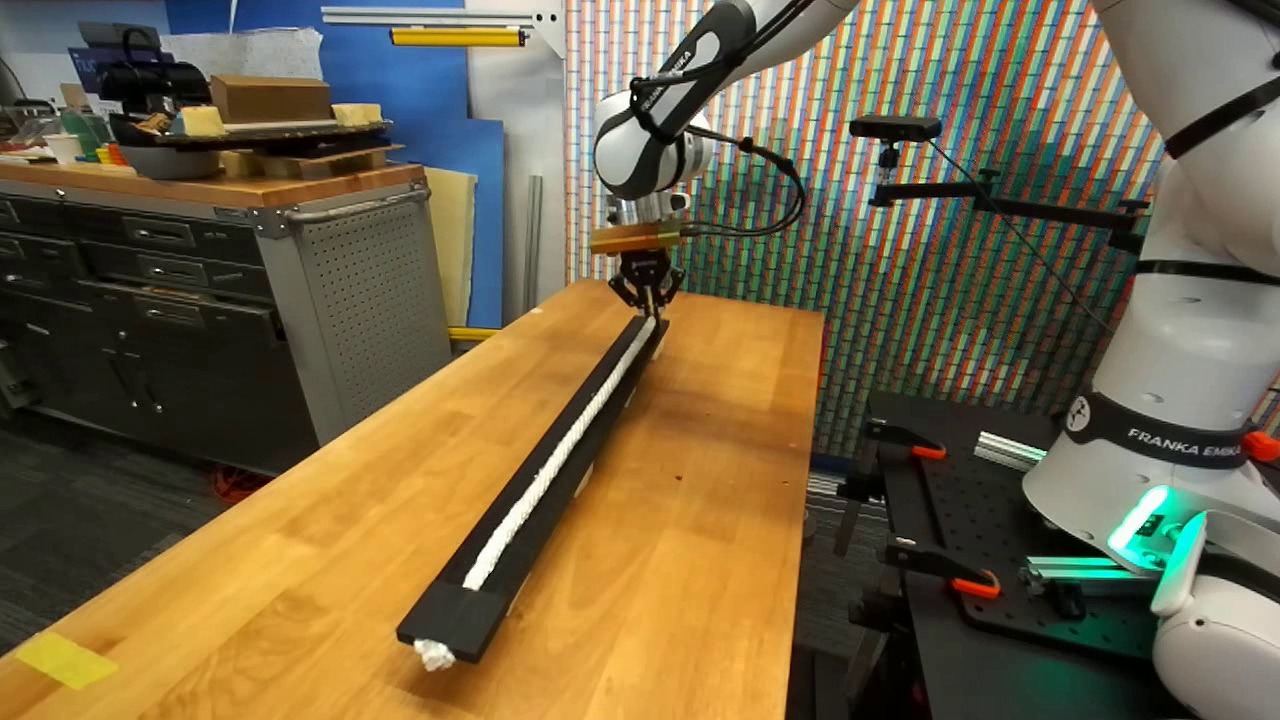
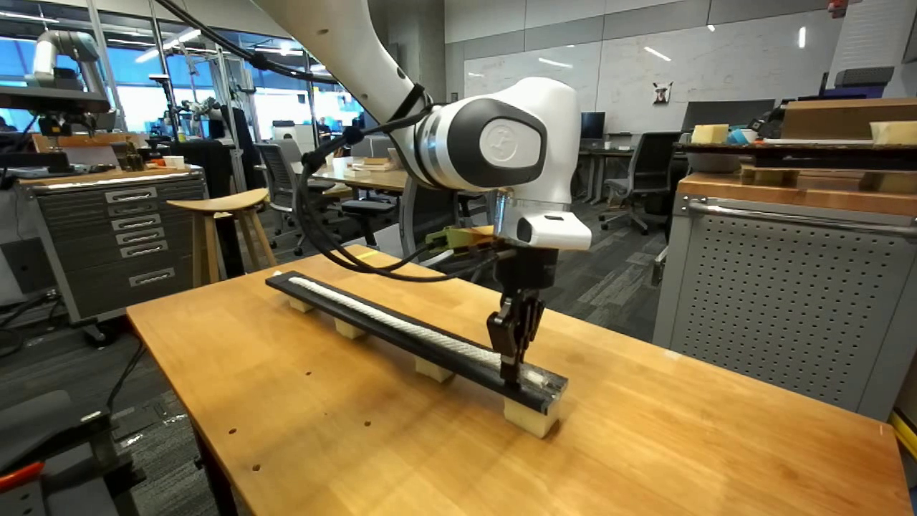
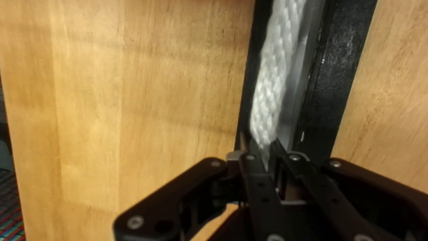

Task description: Align the rope along the middle of the black object

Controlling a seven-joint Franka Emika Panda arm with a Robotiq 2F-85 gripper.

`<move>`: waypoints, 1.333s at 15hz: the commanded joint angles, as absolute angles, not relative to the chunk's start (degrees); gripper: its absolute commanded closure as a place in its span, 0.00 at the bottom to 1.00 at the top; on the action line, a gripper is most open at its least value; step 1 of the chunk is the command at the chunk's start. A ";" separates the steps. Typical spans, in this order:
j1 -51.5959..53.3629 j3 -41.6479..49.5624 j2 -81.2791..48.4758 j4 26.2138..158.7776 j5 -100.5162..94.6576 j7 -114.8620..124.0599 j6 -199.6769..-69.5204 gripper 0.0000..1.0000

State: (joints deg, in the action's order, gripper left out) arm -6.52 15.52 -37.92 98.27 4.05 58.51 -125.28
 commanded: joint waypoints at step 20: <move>-3.92 17.34 -40.99 93.94 -3.66 67.12 -125.68 0.97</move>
State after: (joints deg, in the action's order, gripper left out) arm -4.51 15.77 -40.53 94.85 -1.84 65.20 -125.28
